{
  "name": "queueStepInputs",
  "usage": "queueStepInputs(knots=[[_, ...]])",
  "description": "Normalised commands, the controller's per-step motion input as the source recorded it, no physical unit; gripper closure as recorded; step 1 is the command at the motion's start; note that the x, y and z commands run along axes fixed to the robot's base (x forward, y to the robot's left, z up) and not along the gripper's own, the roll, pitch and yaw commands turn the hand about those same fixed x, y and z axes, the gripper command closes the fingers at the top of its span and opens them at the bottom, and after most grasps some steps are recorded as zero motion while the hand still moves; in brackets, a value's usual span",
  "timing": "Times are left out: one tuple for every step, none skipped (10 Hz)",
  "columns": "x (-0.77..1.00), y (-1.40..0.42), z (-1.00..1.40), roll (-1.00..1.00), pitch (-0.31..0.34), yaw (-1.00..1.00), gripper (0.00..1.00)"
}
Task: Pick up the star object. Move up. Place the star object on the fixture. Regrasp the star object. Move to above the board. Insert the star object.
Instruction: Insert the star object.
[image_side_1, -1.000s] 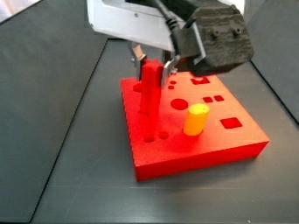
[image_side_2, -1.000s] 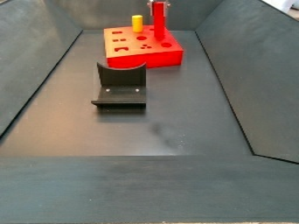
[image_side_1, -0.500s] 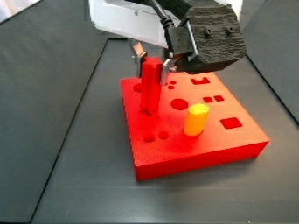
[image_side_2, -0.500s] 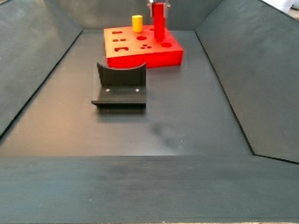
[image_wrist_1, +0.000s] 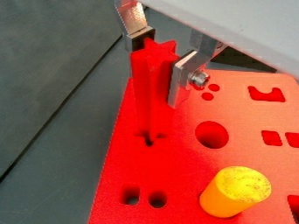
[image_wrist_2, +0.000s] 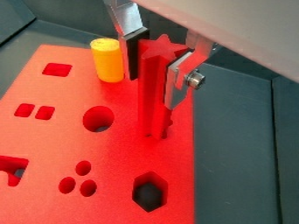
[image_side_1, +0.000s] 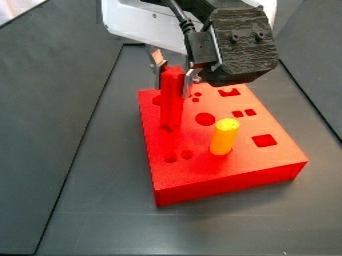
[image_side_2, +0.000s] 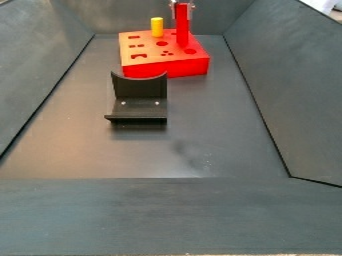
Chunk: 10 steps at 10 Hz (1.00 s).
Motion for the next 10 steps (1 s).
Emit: queueStepInputs(knots=[[0.0,-0.27,-0.21,0.03,-0.044,-0.01,1.0],[-0.02,-0.37,-0.27,0.1,-0.064,-0.01,1.0],[0.0,0.0,-0.03,0.0,-0.009,0.0,1.0],[0.03,0.0,-0.45,-0.04,-0.009,0.0,1.0],[0.0,0.0,-0.87,-0.08,-0.026,0.0,1.0],[0.03,0.05,-1.0,-0.07,-0.021,-0.01,1.0],[0.0,-0.04,-0.6,0.0,-0.086,0.0,1.0],[0.13,0.0,0.0,0.0,0.117,0.0,1.0],[-0.02,0.0,0.0,0.02,0.043,-0.04,1.0],[0.0,0.0,0.0,0.0,0.0,0.0,1.0]])
